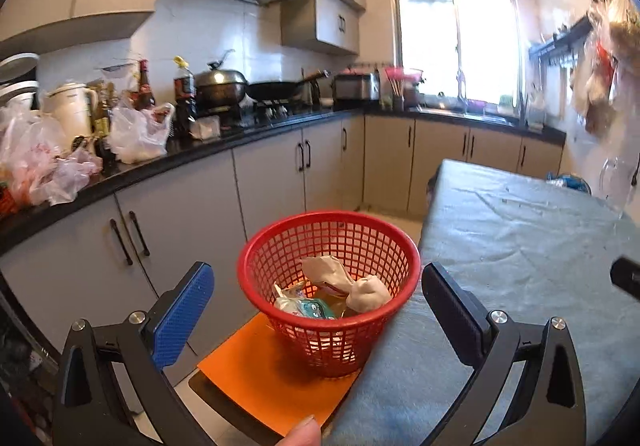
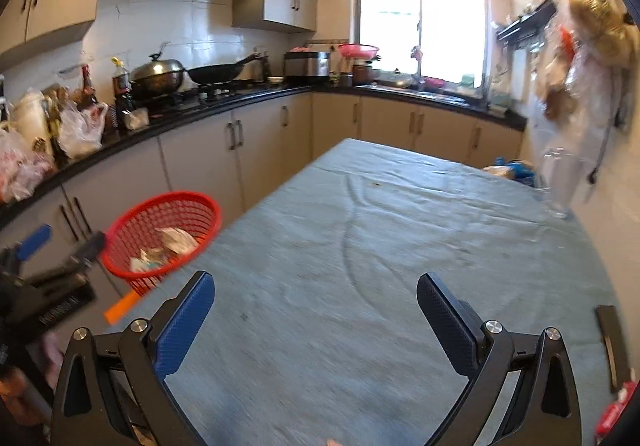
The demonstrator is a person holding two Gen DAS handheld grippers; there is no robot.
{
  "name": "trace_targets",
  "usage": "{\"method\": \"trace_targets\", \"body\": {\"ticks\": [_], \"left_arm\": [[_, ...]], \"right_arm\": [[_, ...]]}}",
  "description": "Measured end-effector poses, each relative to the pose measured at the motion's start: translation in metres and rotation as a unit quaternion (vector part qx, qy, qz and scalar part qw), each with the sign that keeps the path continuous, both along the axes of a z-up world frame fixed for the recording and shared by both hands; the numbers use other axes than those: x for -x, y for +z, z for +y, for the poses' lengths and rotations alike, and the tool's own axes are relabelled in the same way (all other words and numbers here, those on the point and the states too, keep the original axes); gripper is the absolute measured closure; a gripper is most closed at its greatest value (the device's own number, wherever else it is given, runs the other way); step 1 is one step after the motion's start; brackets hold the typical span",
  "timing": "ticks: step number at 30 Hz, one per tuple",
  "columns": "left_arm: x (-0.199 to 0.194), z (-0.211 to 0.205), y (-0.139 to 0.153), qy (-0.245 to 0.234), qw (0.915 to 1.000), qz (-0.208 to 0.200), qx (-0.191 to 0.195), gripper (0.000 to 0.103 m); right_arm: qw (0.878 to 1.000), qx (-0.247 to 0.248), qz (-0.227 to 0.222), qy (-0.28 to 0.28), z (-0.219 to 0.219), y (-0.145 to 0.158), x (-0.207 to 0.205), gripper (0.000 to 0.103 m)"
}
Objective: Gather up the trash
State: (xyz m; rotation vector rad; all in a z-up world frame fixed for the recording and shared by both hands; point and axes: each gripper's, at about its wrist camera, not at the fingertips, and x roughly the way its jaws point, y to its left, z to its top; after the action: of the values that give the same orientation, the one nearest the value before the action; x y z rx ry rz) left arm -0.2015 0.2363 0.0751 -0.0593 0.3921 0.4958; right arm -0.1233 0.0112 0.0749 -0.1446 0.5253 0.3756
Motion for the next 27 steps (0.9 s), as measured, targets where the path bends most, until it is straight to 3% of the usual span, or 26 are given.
{"method": "trace_targets", "body": {"ticks": [5,10,27], "left_arm": [[0.012,-0.015,-0.004,0.030,0.9994,0.013,-0.012,0.000],[0.012,-0.019,-0.009,0.017,0.9993,0.034,0.003,0.000],[0.002,-0.035,-0.016,-0.003,0.9980,0.055,-0.032,0.000]], "right_arm": [[1.000,0.016,0.001,-0.008,-0.009,-0.011,0.020,0.000],[0.999,0.035,-0.015,-0.015,-0.014,-0.014,0.032,0.000],[0.999,0.044,-0.011,-0.015,-0.014,-0.023,0.031,0.000]]}}
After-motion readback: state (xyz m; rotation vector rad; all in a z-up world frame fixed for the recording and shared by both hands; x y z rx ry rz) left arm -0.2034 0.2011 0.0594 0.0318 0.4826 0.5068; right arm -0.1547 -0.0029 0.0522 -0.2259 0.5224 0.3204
